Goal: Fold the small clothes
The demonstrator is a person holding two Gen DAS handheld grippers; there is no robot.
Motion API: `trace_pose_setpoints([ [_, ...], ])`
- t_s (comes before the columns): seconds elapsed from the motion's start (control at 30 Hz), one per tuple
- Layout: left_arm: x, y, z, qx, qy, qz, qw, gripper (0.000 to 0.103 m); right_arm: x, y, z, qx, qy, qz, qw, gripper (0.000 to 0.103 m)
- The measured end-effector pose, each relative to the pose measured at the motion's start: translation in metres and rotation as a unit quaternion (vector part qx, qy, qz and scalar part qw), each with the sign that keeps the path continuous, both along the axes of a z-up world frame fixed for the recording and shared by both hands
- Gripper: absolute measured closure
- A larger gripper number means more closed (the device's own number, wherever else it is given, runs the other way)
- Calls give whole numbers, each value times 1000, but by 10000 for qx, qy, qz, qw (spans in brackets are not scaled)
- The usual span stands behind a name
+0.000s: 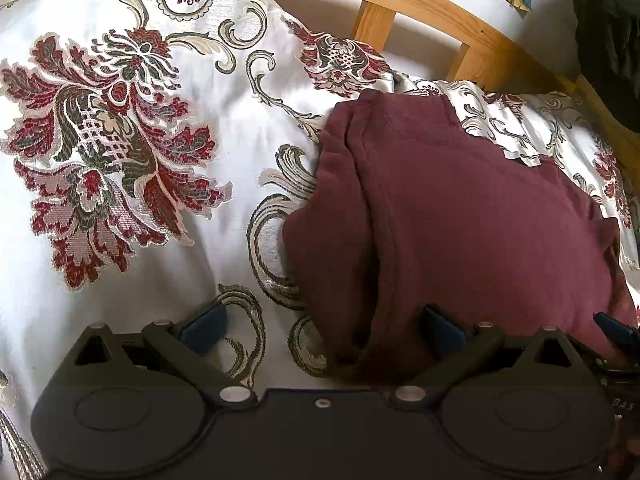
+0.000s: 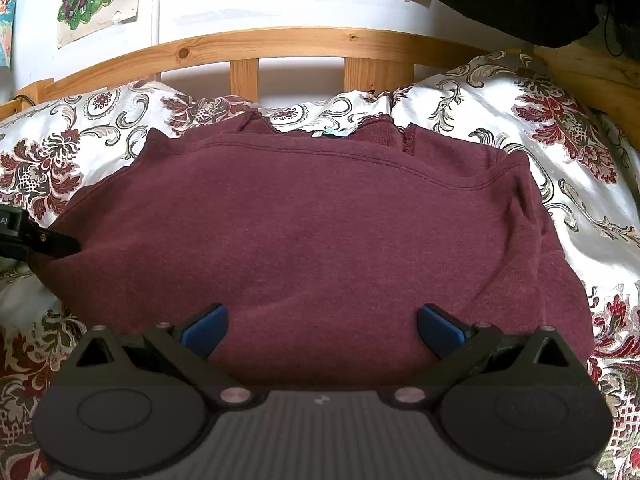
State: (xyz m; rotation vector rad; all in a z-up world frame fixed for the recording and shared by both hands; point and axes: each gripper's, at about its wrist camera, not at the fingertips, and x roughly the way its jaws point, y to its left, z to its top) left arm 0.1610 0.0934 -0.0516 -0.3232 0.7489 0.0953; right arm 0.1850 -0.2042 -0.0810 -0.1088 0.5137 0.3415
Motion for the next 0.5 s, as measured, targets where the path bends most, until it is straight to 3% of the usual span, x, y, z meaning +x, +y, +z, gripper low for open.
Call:
trace_pose_setpoints([
  [0.5,1,-4,0,126,20,0,9999,1,0,0,0,6,2,-3,10000,0],
])
